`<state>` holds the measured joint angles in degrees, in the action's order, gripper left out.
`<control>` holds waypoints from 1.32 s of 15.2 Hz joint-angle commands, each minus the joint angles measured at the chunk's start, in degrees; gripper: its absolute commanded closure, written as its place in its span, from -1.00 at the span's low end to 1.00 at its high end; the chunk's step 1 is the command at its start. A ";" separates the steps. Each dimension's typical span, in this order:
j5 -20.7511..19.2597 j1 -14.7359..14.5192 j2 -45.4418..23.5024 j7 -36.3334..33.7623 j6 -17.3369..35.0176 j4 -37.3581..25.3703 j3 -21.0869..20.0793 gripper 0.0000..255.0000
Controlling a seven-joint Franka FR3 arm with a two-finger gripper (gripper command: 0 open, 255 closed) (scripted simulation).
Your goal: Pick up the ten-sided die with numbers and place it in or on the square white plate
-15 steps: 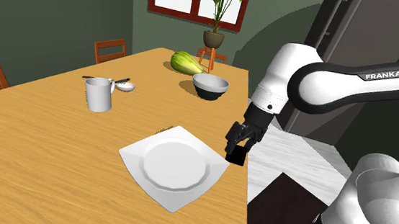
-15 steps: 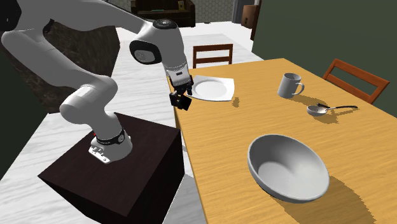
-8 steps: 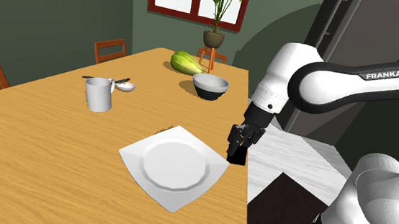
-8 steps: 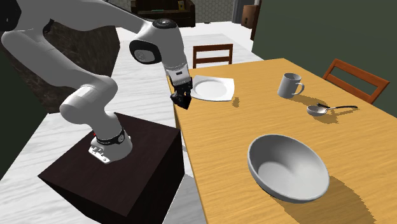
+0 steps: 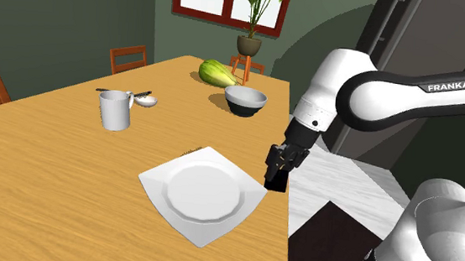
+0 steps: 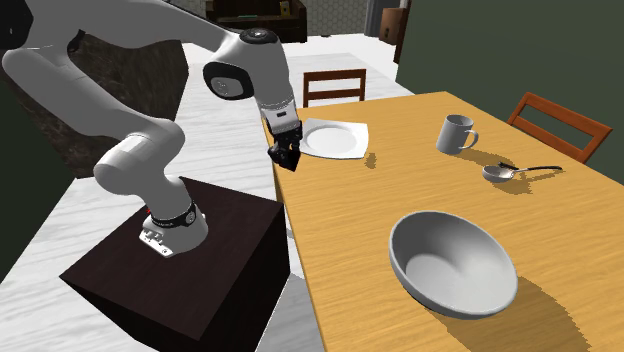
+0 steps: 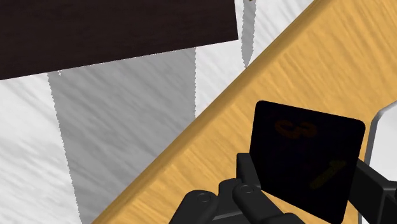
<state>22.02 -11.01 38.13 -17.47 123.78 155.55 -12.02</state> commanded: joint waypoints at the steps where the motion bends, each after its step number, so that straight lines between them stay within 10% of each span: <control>1: -0.32 0.11 0.43 -0.30 -1.37 -0.77 0.13 1.00; 20: -2.36 0.63 -0.43 -5.15 -13.09 -14.17 -0.36 1.00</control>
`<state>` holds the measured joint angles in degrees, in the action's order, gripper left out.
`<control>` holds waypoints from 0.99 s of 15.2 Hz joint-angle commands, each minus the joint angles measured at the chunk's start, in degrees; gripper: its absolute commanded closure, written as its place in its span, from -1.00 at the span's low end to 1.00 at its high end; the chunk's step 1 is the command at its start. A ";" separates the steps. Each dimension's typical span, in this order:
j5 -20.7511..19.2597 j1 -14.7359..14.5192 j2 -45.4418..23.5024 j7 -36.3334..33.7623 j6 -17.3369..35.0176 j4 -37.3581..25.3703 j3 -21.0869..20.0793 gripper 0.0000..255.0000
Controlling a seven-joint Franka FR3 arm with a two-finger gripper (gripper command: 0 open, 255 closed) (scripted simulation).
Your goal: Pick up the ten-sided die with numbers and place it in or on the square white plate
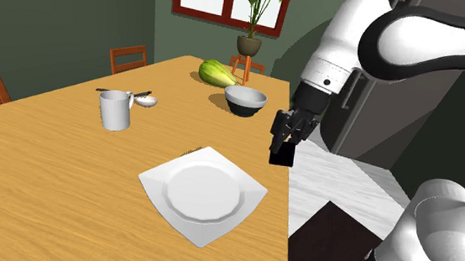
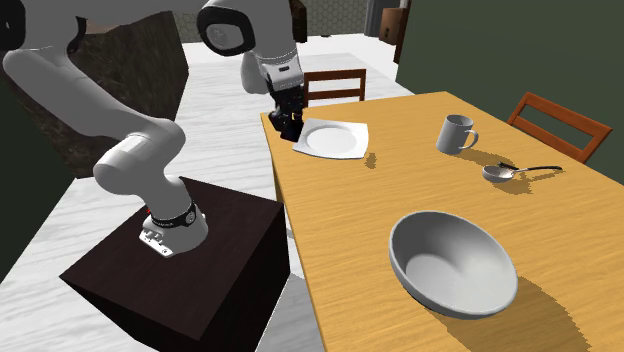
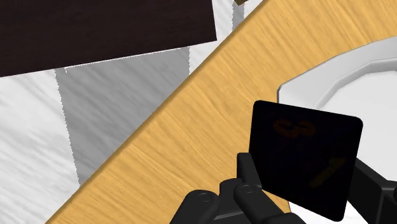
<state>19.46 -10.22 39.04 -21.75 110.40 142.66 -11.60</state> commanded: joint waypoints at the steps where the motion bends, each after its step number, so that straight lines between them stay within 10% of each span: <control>1: 0.46 -0.32 -3.14 -1.92 1.01 -2.67 -1.88 1.00; 15: -3.68 -0.57 -26.47 -16.20 8.01 -22.10 -14.16 1.00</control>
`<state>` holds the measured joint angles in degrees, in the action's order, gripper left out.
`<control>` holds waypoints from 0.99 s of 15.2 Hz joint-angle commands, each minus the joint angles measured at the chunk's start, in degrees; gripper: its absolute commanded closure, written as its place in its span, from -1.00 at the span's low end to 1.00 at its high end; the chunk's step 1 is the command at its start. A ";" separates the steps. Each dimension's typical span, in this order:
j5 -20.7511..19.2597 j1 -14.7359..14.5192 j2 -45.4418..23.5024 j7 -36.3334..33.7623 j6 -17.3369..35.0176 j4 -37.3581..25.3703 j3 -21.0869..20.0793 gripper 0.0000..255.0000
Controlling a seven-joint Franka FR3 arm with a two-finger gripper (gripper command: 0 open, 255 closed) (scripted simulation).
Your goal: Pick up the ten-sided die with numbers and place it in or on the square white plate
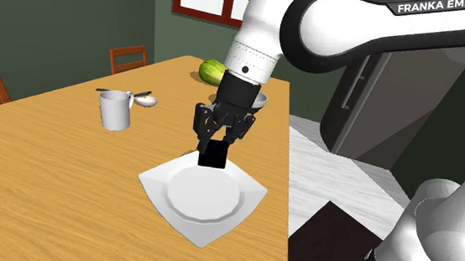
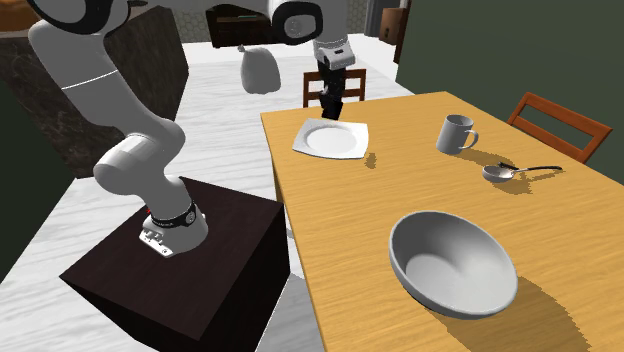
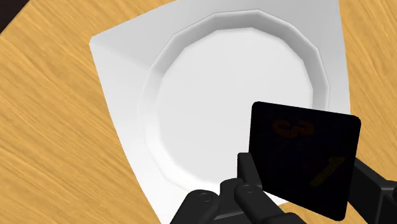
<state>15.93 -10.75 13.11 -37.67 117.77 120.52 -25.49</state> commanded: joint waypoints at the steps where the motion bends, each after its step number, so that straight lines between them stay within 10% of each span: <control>1: -0.11 -0.08 -0.68 -0.19 1.41 0.68 -0.35 1.00; 15: 0.12 -0.41 -3.36 0.71 10.61 7.36 -1.36 1.00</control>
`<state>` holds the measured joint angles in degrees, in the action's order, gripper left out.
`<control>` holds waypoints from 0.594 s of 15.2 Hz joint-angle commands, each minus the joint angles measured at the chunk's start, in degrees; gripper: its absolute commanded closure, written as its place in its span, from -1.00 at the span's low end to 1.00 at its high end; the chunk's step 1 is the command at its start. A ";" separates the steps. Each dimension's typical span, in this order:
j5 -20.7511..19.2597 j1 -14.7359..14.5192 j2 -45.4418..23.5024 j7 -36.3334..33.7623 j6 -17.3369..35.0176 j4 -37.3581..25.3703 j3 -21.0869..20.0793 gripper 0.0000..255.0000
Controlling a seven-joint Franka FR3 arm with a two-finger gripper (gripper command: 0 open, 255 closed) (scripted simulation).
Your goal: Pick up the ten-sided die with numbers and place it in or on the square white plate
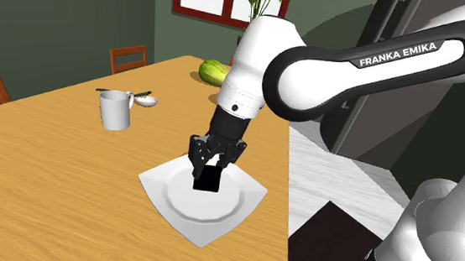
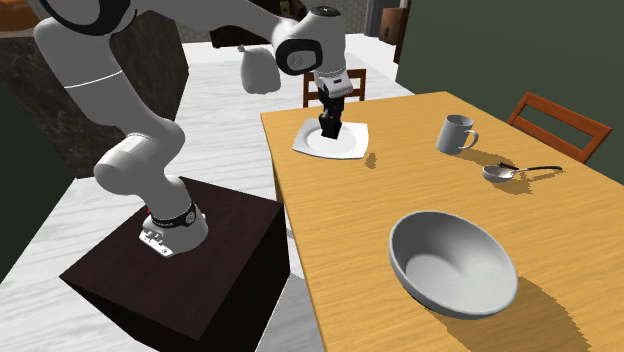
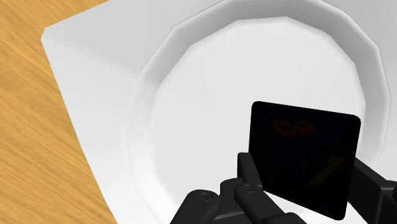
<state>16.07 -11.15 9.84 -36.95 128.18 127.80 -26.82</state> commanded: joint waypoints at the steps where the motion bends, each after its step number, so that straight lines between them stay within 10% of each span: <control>1: -0.02 0.00 -0.10 0.00 0.20 0.07 -0.03 1.00; 5: -0.02 0.00 -0.10 0.00 0.20 0.07 -0.03 1.00; 6: -0.02 0.00 -0.10 0.00 0.20 0.07 -0.03 -1.00; 9: -0.02 0.00 -0.10 0.00 0.20 0.07 -0.03 -1.00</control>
<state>16.05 -11.15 9.74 -36.96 128.38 127.87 -26.85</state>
